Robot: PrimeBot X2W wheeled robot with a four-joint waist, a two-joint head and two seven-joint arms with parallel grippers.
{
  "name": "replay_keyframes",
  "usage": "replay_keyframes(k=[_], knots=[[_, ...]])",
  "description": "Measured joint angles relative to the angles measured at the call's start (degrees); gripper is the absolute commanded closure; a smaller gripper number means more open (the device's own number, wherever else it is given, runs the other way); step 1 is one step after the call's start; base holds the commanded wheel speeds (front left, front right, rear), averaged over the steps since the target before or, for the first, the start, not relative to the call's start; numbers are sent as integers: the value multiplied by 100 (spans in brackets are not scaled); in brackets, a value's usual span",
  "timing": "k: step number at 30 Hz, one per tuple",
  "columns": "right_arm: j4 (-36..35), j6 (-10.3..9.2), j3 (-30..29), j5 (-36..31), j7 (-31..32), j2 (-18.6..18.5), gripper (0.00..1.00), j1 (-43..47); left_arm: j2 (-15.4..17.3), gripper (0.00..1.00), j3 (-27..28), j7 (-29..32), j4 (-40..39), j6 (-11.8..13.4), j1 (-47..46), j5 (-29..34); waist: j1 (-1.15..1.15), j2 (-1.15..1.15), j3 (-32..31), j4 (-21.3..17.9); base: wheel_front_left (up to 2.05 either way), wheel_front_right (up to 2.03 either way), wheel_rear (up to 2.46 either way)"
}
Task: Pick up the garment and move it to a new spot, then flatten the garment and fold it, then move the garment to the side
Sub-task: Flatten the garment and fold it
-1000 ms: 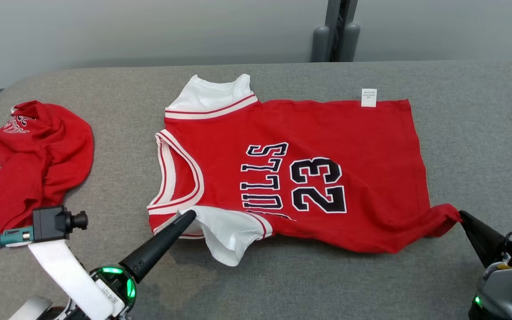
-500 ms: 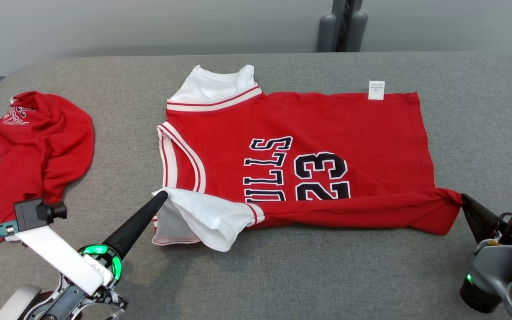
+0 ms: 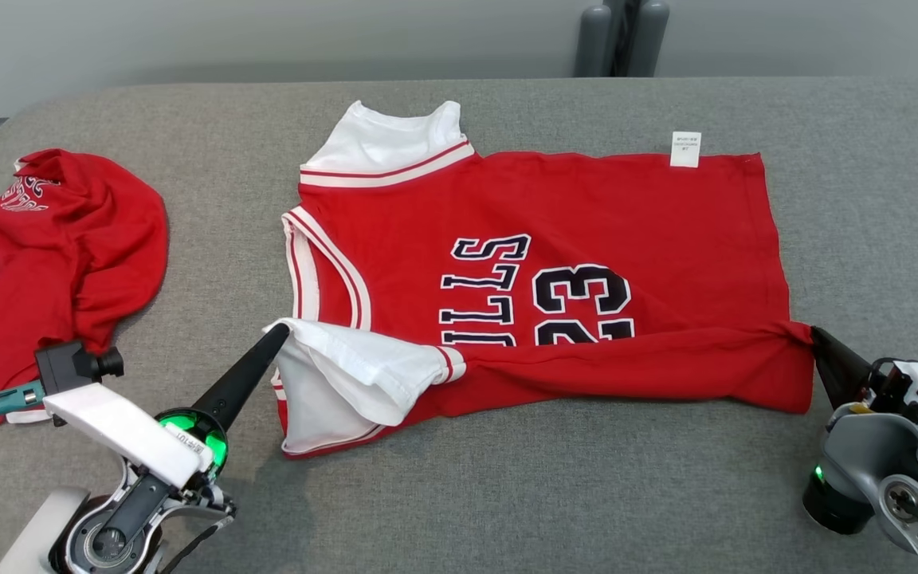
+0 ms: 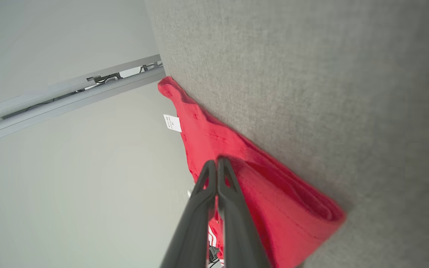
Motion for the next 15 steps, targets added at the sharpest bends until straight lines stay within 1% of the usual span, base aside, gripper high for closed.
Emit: replay_keyframes(k=[7,15], knots=[[104,0,66,0,0,101,100,-147,-218,100,2,-56,449,0,-310,130,0,0,56,8,0,0,0],[145,0,42,0,0,136,100,-229,-405,100,-12,-155,893,0,-648,366,0,0,114,0,0,0,0]])
